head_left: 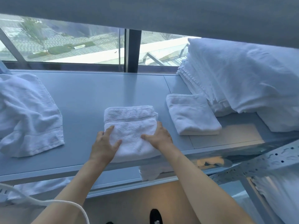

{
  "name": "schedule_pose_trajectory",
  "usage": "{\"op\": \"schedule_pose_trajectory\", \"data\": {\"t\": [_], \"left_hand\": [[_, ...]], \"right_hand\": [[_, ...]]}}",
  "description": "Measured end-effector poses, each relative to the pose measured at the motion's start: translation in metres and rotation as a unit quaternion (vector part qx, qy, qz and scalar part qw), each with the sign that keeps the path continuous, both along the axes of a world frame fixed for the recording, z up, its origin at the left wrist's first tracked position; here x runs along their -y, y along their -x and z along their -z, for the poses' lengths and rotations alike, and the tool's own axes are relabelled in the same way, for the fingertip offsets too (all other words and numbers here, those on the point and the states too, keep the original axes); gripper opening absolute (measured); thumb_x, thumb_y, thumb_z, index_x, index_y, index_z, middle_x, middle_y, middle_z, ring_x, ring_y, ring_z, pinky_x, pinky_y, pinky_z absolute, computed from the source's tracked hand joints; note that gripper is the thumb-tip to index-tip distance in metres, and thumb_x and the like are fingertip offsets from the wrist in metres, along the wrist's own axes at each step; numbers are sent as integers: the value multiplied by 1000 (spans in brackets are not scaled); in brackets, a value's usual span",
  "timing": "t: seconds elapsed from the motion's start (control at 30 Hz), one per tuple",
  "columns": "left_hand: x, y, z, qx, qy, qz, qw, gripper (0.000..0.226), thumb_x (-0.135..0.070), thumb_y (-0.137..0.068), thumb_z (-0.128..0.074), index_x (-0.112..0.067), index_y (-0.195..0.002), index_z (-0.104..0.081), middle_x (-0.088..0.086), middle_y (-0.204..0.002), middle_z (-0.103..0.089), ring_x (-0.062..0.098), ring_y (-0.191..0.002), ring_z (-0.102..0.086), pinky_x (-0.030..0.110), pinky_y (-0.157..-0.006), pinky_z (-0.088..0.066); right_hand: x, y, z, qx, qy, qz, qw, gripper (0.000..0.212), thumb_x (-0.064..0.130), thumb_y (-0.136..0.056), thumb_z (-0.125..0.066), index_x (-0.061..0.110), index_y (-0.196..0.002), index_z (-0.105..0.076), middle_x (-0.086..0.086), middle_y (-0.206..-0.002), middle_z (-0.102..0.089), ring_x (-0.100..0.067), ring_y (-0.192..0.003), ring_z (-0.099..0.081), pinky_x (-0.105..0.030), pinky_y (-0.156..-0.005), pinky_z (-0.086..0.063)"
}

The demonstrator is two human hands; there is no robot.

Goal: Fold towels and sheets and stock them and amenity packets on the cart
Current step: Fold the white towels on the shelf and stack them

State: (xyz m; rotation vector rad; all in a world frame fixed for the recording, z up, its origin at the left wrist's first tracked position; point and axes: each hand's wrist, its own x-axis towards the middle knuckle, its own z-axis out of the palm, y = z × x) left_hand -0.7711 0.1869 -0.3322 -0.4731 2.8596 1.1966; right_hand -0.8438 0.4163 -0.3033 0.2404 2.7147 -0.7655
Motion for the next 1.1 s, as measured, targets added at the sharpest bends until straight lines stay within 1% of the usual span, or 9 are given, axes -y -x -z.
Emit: {"op": "schedule_pose_trajectory", "data": {"t": [0.1, 0.2, 0.4, 0.57, 0.73, 0.83, 0.93, 1.0, 1.1], "left_hand": [[-7, -8, 2, -49, -18, 1, 999, 68, -31, -92, -74, -32, -154, -44, 5, -131, -51, 29, -112, -60, 40, -93, -47], [-16, -15, 4, -85, -11, -2, 996, 68, -25, -92, -76, -34, -152, -46, -1, -128, -53, 27, -104, -61, 37, -85, -47], [-38, -17, -8, -141, 16, -25, 990, 67, -19, -91, -76, -35, -151, -49, -3, -128, -53, 24, -104, -62, 37, -85, -47], [-72, -7, -37, -204, 37, -39, 978, 68, -17, -90, -77, -35, -150, -49, -2, -130, -57, 19, -110, -60, 34, -88, -47], [-134, 32, -61, -267, 0, -22, 963, 71, -15, -89, -79, -31, -151, -49, -3, -133, -56, 10, -115, -57, 28, -97, -46], [-183, 68, -64, -283, -21, 6, 959, 70, -16, -89, -78, -33, -151, -48, -5, -133, -54, 5, -112, -55, 26, -95, -46], [-231, 105, -57, -256, -41, 41, 965, 70, -14, -90, -76, -29, -152, -49, 0, -135, -54, 16, -115, -57, 31, -94, -47], [-257, 123, -44, -190, -56, 65, 978, 70, -15, -91, -75, -27, -153, -47, 4, -136, -52, 23, -120, -57, 32, -96, -46], [-273, 132, -21, -78, -61, 63, 993, 70, -30, -93, -73, -33, -155, -40, 6, -133, -49, 29, -120, -56, 35, -94, -44]], "right_hand": [[-12, 7, 1, -2, 40, -7, 999, 85, 64, -69, -79, 23, -137, -46, -1, -132, -62, -27, -125, -57, -38, -100, -48], [-25, 16, 2, 16, 130, -2, 991, 78, 57, -65, -82, 27, -132, -53, 5, -126, -66, -21, -119, -62, -37, -100, -51], [-47, 17, 6, -20, 206, -80, 975, 79, 40, -85, -74, 32, -151, -32, 8, -135, -60, -21, -122, -60, -29, -97, -44], [-79, 23, -17, -69, 296, -86, 949, 80, 31, -89, -73, 39, -155, -28, 9, -133, -62, -16, -118, -62, -42, -105, -51], [-147, 40, -48, -167, 287, -55, 942, 78, 26, -93, -71, 39, -156, -27, 8, -141, -60, -15, -125, -59, -39, -105, -51], [-194, 54, -54, -211, 256, -15, 943, 76, 24, -93, -70, 35, -157, -29, 5, -138, -61, -18, -123, -60, -38, -103, -51], [-237, 72, -46, -227, 192, 20, 955, 77, 18, -90, -71, 27, -156, -33, 0, -142, -60, -22, -126, -58, -37, -105, -48], [-259, 83, -35, -184, 154, 12, 971, 75, 16, -90, -72, 21, -155, -35, -5, -143, -59, -27, -127, -58, -37, -102, -48], [-275, 92, -17, -113, 123, -6, 986, 74, 25, -94, -70, 18, -158, -31, -8, -153, -49, -29, -138, -49, -34, -108, -42]]}}
